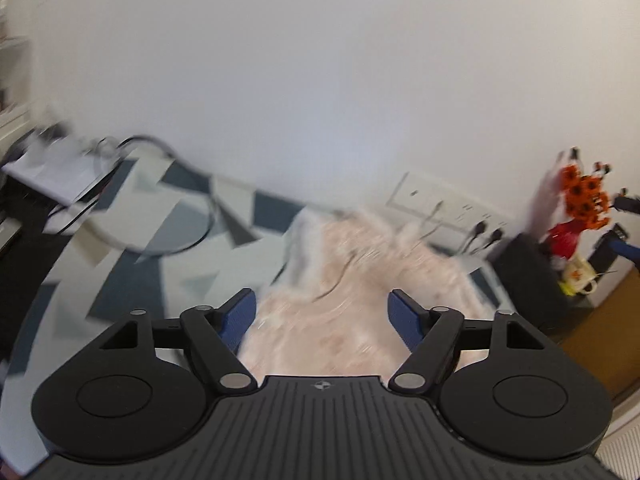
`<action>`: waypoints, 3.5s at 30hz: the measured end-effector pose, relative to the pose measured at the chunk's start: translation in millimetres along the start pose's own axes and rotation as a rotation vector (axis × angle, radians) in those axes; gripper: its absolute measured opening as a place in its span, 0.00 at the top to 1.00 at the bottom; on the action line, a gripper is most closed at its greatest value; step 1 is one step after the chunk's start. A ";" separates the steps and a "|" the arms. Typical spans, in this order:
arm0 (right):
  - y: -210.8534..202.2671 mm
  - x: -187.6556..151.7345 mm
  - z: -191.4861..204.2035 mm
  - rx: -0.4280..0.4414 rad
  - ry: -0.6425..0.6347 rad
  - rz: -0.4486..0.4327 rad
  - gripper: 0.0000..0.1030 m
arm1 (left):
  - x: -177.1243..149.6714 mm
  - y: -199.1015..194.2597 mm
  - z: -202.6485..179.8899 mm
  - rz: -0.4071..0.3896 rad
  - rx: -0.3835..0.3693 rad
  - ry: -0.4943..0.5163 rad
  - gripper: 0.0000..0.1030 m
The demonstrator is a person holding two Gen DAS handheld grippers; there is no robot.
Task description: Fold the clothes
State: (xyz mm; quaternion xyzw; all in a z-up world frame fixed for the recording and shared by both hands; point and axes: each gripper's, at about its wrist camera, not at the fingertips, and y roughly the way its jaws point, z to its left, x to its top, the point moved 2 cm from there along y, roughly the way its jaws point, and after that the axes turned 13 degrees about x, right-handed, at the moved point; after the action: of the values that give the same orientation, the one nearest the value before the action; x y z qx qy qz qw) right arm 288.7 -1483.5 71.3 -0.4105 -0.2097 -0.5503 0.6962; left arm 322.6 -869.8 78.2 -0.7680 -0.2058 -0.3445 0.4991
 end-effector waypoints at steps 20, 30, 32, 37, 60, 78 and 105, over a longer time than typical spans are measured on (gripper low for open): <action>313.3 -28.8 -261.2 -0.271 0.011 0.331 0.35 | -61.1 177.3 -74.8 0.327 0.337 0.131 0.25; 324.1 -21.2 -273.4 -0.073 0.039 0.247 0.93 | -62.9 207.2 -101.6 0.328 0.398 0.210 0.25; 333.9 -23.9 -282.2 -0.092 0.052 0.257 0.93 | -66.3 214.5 -105.8 0.329 0.411 0.222 0.25; 347.6 -35.8 -301.2 -0.150 0.103 0.268 0.92 | -79.5 226.1 -112.1 0.316 0.423 0.262 0.25; 46.3 -24.6 -204.7 -0.104 0.195 -0.116 0.32 | -69.6 45.3 62.6 0.186 0.373 -0.083 0.23; -83.0 -155.2 -148.5 -0.289 -0.014 0.098 0.01 | -119.1 -13.0 102.0 0.249 0.289 -0.070 0.14; 65.6 -241.0 -169.1 -0.437 -0.370 0.481 0.01 | -141.6 107.0 27.0 0.449 0.343 0.040 0.07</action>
State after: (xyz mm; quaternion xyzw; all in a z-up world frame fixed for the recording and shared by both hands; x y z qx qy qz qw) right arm 249.4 -1472.2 -227.6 -0.6794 -0.1071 -0.3193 0.6519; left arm 306.0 -886.0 -99.9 -0.6917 -0.0760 -0.2003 0.6896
